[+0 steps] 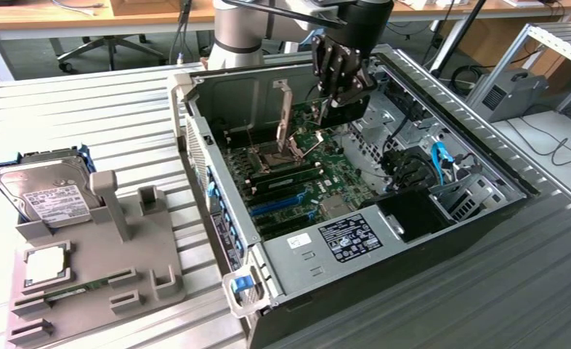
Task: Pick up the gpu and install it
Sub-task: 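Insert the gpu into the slot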
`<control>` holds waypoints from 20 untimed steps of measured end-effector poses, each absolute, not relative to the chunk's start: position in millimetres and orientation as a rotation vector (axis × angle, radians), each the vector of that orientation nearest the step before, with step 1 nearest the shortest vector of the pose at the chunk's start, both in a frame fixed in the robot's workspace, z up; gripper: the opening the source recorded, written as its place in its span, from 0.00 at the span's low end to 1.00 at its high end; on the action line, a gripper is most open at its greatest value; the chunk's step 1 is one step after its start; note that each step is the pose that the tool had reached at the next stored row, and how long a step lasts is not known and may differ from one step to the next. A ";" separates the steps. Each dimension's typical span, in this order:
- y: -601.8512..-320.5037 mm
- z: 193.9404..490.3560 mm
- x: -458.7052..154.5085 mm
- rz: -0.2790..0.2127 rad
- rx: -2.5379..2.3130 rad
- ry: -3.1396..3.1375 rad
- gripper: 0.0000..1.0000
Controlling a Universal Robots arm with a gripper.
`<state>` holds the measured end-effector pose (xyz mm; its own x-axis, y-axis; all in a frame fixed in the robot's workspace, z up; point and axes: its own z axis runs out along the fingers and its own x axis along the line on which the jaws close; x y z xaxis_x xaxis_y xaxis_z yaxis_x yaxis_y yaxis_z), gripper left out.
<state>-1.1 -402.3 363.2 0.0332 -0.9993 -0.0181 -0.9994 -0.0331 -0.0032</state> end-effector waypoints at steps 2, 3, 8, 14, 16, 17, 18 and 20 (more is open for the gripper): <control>-402.4 363.2 -1.1 0.017 -2.254 2.167 0.28; -402.3 363.1 -1.1 0.018 -2.254 2.166 0.28; -402.4 363.1 -1.1 0.033 -2.222 2.183 0.28; -402.3 362.5 -1.0 0.042 -2.133 2.260 0.28; -402.4 362.4 -1.1 0.053 -2.107 2.274 0.28; -402.4 362.4 -1.1 0.065 -2.096 2.274 0.28; -402.3 362.4 -1.1 0.077 -2.085 2.273 0.28; -402.4 362.4 -1.1 0.096 -2.069 2.272 0.28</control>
